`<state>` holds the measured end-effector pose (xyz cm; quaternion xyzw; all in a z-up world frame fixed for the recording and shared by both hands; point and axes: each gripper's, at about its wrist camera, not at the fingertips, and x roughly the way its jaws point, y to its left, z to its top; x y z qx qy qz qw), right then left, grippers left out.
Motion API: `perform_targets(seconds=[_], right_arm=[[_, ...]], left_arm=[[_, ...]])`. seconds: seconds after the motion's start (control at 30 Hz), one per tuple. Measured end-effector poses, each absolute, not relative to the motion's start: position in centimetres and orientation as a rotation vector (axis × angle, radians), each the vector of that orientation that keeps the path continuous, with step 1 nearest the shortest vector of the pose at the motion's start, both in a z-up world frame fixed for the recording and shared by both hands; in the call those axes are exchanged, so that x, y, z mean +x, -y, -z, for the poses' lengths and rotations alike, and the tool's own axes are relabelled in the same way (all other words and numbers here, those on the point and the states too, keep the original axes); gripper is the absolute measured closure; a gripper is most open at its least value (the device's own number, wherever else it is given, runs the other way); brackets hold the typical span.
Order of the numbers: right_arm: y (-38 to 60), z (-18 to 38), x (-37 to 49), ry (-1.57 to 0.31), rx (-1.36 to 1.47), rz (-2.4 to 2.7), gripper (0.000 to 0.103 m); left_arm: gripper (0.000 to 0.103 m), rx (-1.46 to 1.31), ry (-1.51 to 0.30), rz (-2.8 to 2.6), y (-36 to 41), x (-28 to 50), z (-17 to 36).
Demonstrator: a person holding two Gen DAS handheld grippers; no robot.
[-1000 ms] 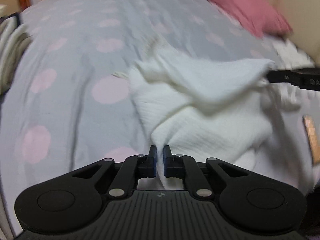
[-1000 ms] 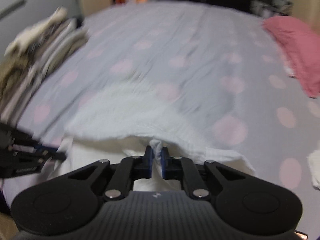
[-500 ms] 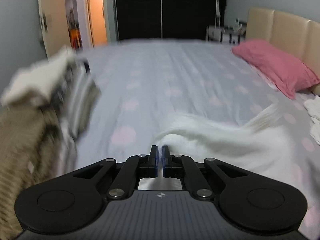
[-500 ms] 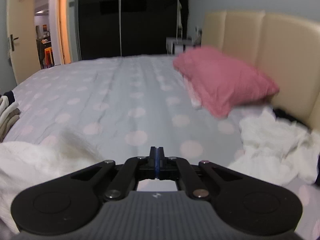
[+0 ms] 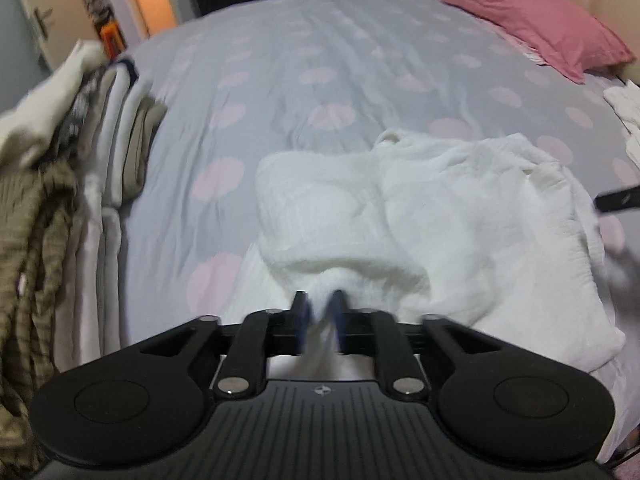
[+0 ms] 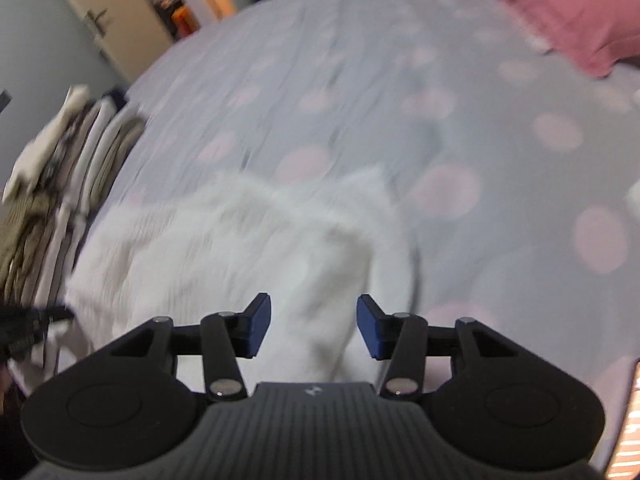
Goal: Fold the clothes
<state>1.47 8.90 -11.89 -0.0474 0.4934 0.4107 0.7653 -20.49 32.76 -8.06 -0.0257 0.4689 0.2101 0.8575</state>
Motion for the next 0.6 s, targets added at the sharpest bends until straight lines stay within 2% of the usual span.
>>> perform_targets(seconds=[0.07, 0.17, 0.27, 0.33, 0.47, 0.6], right_arm=[[-9.6, 13.5, 1.1, -1.106, -0.141, -0.901, 0.052], [-10.1, 15.6, 0.6, -1.147, -0.172, -0.906, 0.054], [-10.3, 16.6, 0.3, -1.147, -0.190, -0.954, 0.073], [-10.5, 16.7, 0.0, -1.138, -0.201, -0.985, 0.098], [-11.1, 15.4, -1.2, -1.130, -0.162, -1.133, 0.098], [-12.6, 14.0, -5.1, -1.109, -0.236, -1.314, 0.099]], left_arm=[[0.057, -0.009, -0.965, -0.437, -32.0, -20.1, 7.6], [0.055, 0.028, -0.943, -0.425, -31.2, -19.6, 7.1], [0.054, 0.040, -0.932, -0.403, -30.6, -19.2, 6.9], [0.054, 0.040, -0.930, -0.389, -30.2, -19.1, 6.9], [0.054, -0.014, -0.913, -0.313, -29.7, -19.1, 6.5], [0.052, -0.079, -0.915, -0.201, -28.7, -18.8, 6.5]])
